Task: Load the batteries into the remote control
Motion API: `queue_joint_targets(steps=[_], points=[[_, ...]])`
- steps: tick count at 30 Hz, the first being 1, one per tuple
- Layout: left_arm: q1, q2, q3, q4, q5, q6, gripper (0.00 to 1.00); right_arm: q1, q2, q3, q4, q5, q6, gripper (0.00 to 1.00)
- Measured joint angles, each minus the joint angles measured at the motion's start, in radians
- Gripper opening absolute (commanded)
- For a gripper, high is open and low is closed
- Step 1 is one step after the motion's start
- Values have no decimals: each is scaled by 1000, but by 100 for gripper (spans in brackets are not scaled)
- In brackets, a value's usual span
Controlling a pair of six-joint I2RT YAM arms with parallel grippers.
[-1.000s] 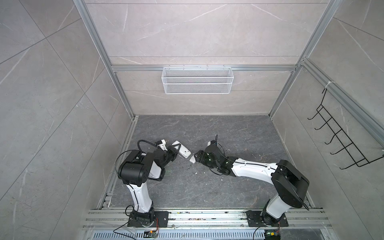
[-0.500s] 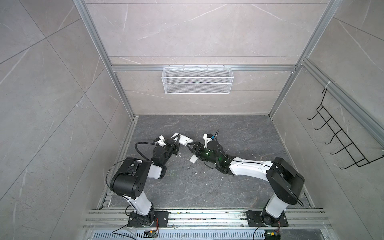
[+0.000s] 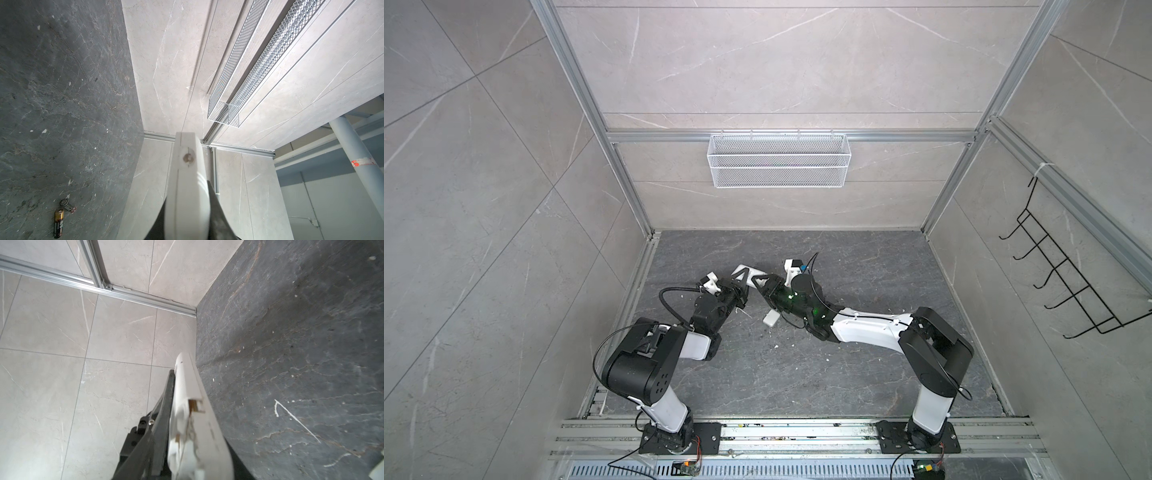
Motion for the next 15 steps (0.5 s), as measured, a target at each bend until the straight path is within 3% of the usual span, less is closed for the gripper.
queue_joint_targets(steps=[9, 12, 14, 15], points=[[-2, -34, -29, -4, -5, -5, 3, -2, 9, 52, -76, 4, 49, 19], [-2, -43, -31, -7, -6, -10, 34, -6, 9, 59, -79, -13, 69, 13], [4, -54, -38, -16, -3, -6, 49, -11, 9, 60, -91, -23, 64, 12], [8, -61, -40, -26, 8, -5, 52, -17, 9, 58, -99, -31, 63, 10]])
